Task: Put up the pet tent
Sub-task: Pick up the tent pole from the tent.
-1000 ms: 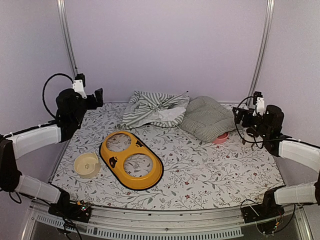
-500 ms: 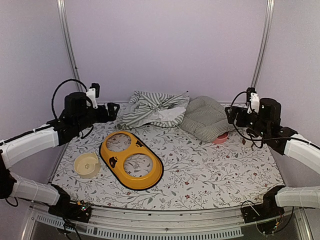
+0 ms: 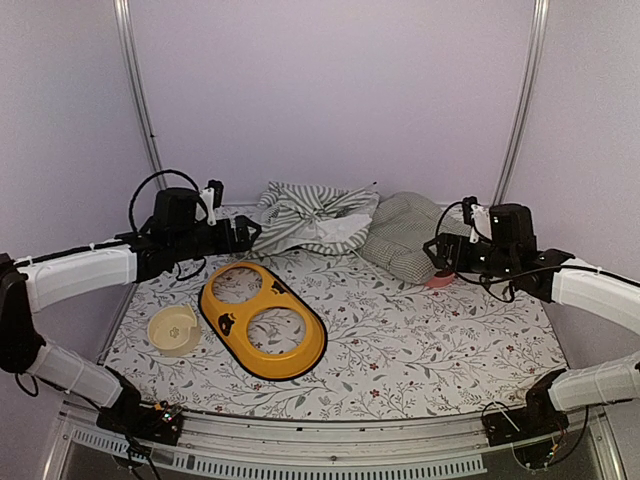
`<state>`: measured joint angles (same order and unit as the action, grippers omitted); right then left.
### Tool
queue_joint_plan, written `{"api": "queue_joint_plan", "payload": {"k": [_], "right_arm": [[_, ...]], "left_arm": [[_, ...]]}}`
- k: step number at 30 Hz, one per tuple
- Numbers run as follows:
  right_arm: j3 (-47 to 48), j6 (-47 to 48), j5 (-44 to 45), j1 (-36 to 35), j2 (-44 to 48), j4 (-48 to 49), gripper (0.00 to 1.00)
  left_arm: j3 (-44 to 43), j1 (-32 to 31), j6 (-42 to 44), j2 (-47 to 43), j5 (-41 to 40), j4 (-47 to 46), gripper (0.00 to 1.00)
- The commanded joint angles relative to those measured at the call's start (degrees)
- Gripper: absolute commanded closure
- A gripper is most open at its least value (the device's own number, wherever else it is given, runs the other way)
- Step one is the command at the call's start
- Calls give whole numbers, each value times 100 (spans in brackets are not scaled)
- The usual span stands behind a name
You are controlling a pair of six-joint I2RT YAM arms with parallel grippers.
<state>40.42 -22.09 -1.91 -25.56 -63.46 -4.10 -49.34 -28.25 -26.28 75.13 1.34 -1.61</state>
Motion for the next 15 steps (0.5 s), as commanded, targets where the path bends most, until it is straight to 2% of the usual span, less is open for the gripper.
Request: {"api": "queue_joint_plan", "payload": {"k": [1,4,7,15], "right_arm": [[750,58,-346,-342,-644,-308,1],[1119,132,-409,-540,-1054,-404,1],[1328,127,-467,-693,-1229,-510,1],[1602,148,-368,-854,-1340,-825,1]], "left_arm": [[-298,-106,-232,514,334,-27,1],[-584,-149,-297,896,387,-9,1],[-920,-150,-294,1174,91,358,1],[-1112,225,356,1348,-225,1175,2]]}}
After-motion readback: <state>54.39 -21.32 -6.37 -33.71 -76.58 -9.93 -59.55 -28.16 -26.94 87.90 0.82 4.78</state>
